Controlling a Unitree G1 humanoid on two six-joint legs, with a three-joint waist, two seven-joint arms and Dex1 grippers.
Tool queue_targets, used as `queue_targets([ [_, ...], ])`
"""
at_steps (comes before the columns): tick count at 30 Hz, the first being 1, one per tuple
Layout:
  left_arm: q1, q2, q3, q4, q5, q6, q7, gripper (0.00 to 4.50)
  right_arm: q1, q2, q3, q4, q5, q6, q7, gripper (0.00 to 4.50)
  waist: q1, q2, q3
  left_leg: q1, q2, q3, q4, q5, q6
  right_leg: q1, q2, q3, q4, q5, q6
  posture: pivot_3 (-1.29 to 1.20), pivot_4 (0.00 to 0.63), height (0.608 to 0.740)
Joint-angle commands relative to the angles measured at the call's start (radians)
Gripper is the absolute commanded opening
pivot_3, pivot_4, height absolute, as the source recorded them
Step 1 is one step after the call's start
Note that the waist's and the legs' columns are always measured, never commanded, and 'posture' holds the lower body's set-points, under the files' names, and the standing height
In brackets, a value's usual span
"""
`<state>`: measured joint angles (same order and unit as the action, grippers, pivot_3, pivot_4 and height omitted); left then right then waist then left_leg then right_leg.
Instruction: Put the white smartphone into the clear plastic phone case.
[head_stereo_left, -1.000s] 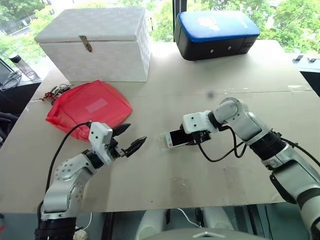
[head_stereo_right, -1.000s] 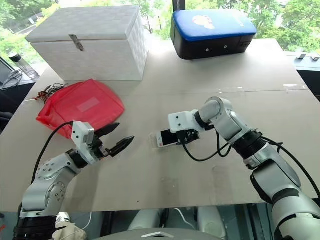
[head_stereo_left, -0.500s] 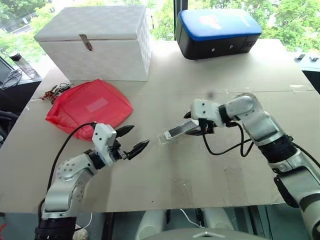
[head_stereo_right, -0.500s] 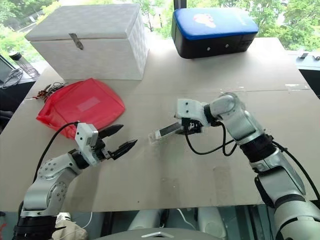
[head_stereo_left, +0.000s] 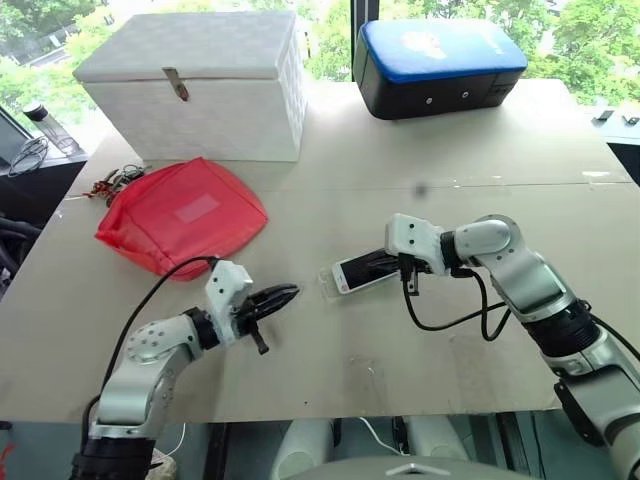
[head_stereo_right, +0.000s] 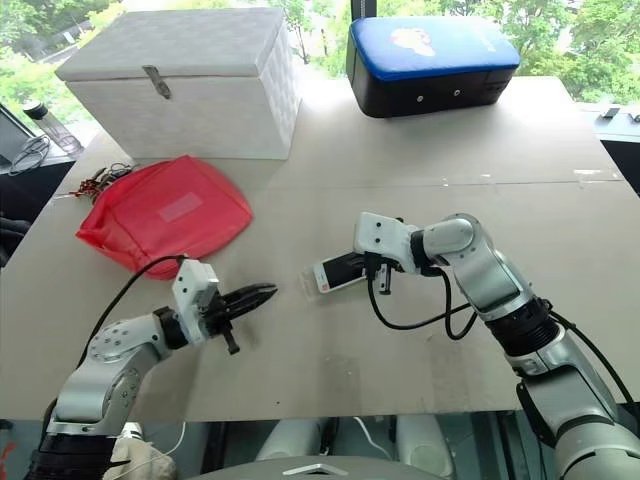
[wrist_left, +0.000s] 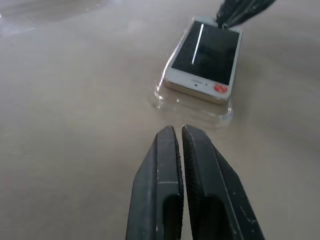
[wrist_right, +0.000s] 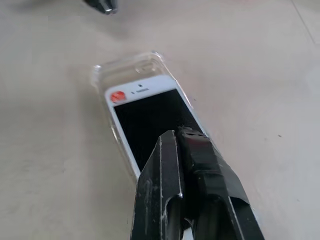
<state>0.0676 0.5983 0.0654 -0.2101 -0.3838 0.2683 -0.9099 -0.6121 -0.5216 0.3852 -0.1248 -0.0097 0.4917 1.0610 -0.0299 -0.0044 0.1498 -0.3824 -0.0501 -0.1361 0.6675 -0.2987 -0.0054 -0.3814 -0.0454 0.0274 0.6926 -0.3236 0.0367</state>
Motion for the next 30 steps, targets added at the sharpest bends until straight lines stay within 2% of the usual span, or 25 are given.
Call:
queue_targets([
  [1,-0.028,-0.003,-0.03,-0.008,0.03,0.014,0.03,0.07,0.004,-0.043,-0.058,-0.059,-0.027,0.041,-0.064,0.0,-0.001,0.0,0.0,0.0,0.0,0.0,0.0,0.0,0.0,0.0,0.0,0.0,0.0,0.0,0.0,0.0,0.15,0.74],
  [5,-0.062,-0.023,-0.069,-0.001,0.041,0.041,0.046,0.07,0.02,-0.102,-0.072,-0.11,-0.099,0.103,-0.152,0.0,0.0,0.0,0.0,0.0,0.0,0.0,0.0,0.0,0.0,0.0,0.0,0.0,0.0,0.0,0.0,0.0,0.15,0.74],
  [9,-0.105,-0.028,-0.122,0.02,0.069,0.062,0.046,0.07,0.041,-0.121,-0.056,-0.145,-0.124,0.141,-0.179,0.0,-0.003,0.0,0.0,0.0,0.0,0.0,0.0,0.0,0.0,0.0,0.0,0.0,0.0,0.0,0.0,0.0,0.15,0.74],
  [15,-0.16,-0.024,-0.165,0.077,0.109,0.075,0.037,0.07,0.051,-0.142,0.066,-0.123,-0.225,0.104,-0.181,0.0,0.0,0.0,0.0,0.001,0.0,0.001,0.0,0.0,0.0,0.001,0.0,0.0,0.001,0.0,0.0,0.0,0.15,0.74],
  [30,-0.2,-0.012,-0.137,0.124,0.104,0.077,0.041,0.07,-0.008,-0.056,0.223,-0.119,-0.307,0.001,-0.098,0.0,-0.001,0.001,0.0,0.002,0.0,0.0,0.001,0.0,0.0,0.002,0.0,0.0,0.001,0.0,0.0,0.0,0.15,0.74],
])
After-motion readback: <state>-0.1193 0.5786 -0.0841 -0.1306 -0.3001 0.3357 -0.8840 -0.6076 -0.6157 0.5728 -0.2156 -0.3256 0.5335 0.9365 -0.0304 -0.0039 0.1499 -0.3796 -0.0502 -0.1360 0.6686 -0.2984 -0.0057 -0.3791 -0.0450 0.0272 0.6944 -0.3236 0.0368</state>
